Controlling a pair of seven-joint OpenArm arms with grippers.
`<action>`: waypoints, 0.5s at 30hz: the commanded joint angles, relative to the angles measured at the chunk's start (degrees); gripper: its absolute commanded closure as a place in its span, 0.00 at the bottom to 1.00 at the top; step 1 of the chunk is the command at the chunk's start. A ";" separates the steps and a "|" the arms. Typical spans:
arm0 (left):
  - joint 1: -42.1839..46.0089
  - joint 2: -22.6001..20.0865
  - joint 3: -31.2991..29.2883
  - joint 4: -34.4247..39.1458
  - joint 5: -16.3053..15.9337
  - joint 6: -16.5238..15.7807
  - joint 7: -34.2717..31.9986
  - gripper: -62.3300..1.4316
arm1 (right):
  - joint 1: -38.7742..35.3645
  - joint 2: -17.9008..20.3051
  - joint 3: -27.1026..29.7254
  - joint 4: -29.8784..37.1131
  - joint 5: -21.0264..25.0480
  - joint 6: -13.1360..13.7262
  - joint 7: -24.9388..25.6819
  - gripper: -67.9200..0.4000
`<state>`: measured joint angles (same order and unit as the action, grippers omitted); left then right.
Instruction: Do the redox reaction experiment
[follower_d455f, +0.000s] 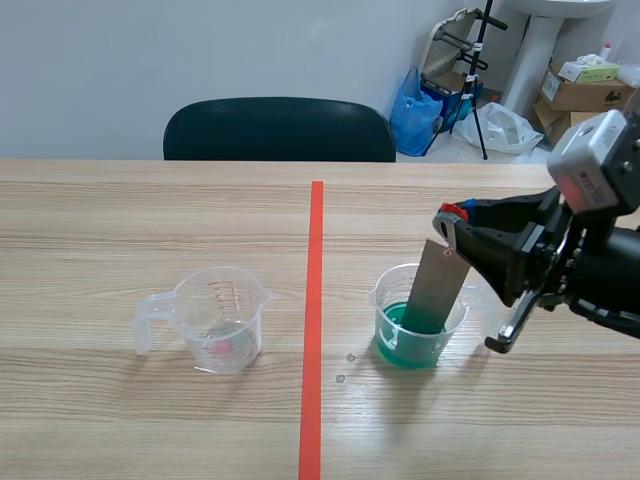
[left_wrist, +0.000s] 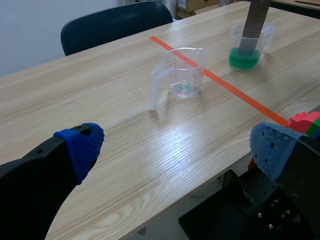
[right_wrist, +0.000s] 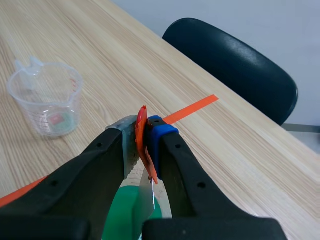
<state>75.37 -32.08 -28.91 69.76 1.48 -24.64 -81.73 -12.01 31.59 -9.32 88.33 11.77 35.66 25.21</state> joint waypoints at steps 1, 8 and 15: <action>0.07 -0.02 -0.15 0.39 -0.39 -0.33 -1.16 0.00 | 0.07 0.48 1.16 2.19 0.68 0.20 0.15 0.98; 0.07 -0.02 -0.15 0.39 -0.39 -0.35 -1.16 0.00 | -1.33 0.50 4.24 6.60 5.95 2.12 -5.33 0.98; 0.07 -0.02 -0.15 0.39 -0.39 -0.35 -1.16 0.00 | -1.51 0.63 6.62 10.82 10.23 2.14 -10.56 0.98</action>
<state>75.37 -32.08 -28.91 69.76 1.48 -24.64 -81.73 -14.02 31.62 -3.53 98.00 20.97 38.15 14.02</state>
